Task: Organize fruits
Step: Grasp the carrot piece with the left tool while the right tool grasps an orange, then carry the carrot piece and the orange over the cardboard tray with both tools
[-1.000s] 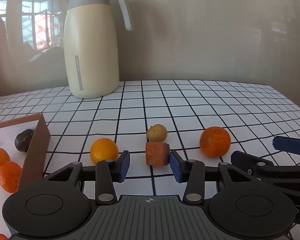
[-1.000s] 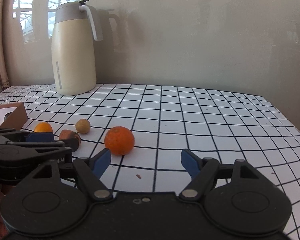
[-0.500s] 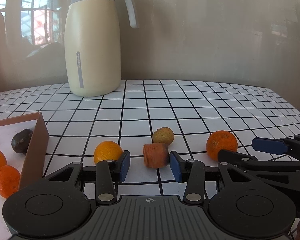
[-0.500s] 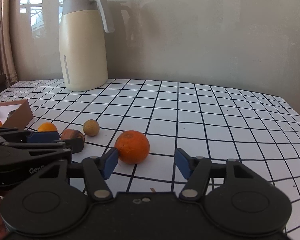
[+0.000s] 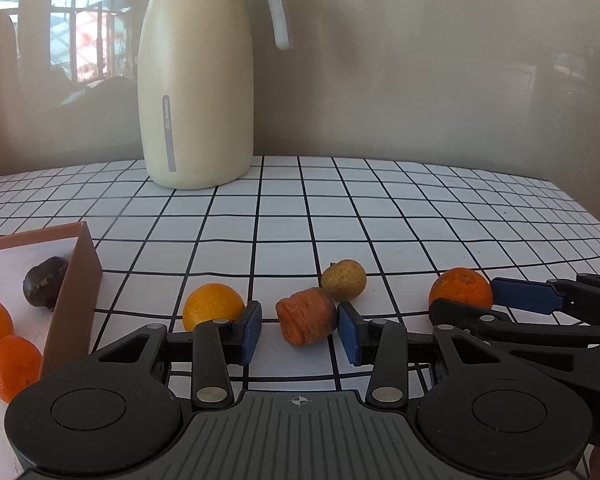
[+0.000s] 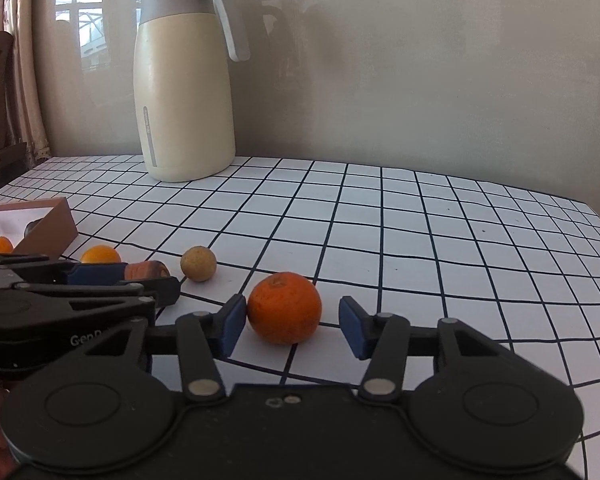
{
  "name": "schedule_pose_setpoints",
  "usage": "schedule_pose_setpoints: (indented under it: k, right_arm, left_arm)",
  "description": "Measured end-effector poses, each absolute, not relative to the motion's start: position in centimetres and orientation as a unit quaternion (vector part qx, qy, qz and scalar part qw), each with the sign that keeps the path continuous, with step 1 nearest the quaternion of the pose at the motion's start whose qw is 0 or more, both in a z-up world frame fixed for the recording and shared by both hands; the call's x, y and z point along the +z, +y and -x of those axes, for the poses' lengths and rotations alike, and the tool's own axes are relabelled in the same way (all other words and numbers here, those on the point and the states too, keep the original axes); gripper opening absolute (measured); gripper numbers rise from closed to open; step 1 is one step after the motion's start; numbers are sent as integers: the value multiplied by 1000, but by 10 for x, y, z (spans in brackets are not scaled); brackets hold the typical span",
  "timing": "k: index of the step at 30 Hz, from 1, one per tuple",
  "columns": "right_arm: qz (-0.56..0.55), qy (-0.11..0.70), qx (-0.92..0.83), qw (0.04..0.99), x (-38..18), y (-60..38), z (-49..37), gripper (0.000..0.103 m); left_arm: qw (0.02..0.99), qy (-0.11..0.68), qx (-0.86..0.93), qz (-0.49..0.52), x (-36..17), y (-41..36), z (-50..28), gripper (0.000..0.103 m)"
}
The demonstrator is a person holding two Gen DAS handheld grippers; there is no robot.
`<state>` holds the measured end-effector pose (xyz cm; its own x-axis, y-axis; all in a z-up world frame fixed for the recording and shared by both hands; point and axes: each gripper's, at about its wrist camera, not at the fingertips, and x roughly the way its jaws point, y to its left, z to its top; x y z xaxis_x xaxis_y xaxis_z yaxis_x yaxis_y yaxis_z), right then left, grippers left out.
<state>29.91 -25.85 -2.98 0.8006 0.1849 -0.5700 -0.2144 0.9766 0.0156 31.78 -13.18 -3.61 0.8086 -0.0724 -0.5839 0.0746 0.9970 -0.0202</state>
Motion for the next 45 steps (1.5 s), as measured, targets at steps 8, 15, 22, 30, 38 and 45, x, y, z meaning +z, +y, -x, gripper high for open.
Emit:
schedule_pose_setpoints:
  k: [8,15,22,30,38,45]
  right_arm:
    - [20,301,109,947,-31,-259,-302,32]
    - [20,304,90,948,-27,-266,-296,32]
    - [10,290,59,955,-11,-289,-279,32]
    - [23,279,45,959,2,-301,-243,32]
    - [31,271,37,961,11,-299,-210,32]
    - [43,254,58,964,28,-271,-182,32]
  left_arm:
    - [951,307,-33,-3,-37,-127,-320,33]
    - [955,295,-29,-7,-36,-127,-315,33]
    - [960,276,-44,-23,-30,-142,-292,33]
    - [963,250,-83,-59,-14,-168,-245,33]
    - [967,234,-79,-65,0,-142,-204,33]
    - [974,212,-53,-55,21,-100,-176,33]
